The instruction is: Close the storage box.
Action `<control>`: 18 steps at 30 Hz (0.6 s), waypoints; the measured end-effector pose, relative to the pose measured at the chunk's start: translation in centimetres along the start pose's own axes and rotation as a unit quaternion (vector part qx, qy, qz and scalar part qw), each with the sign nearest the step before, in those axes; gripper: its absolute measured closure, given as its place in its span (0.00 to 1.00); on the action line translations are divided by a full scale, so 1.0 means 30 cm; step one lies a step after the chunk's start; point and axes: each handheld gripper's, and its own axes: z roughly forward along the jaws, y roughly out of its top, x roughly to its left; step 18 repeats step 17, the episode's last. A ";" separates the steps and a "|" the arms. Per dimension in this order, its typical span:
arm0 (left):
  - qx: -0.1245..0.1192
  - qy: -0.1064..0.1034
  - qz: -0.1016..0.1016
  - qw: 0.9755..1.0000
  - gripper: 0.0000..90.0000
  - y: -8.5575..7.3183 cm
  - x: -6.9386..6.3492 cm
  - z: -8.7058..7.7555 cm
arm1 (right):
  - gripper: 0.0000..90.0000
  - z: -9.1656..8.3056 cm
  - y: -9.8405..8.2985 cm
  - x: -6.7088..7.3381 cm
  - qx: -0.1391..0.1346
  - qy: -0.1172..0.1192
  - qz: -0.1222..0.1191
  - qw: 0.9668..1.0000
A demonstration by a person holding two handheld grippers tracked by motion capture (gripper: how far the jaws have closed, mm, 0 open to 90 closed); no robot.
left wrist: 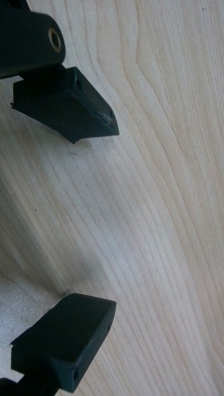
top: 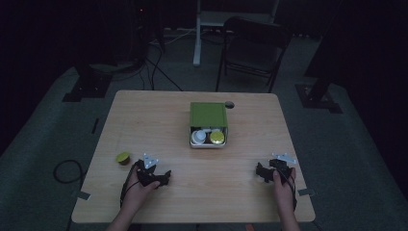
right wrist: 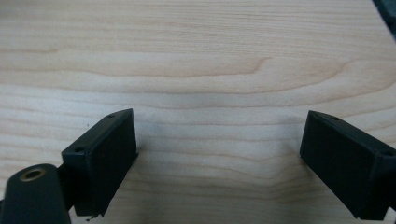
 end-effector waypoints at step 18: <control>0.006 0.026 -0.022 0.999 0.11 0.001 -0.020 0.004 | 0.12 0.000 0.001 -0.002 0.000 0.001 -0.002 1.000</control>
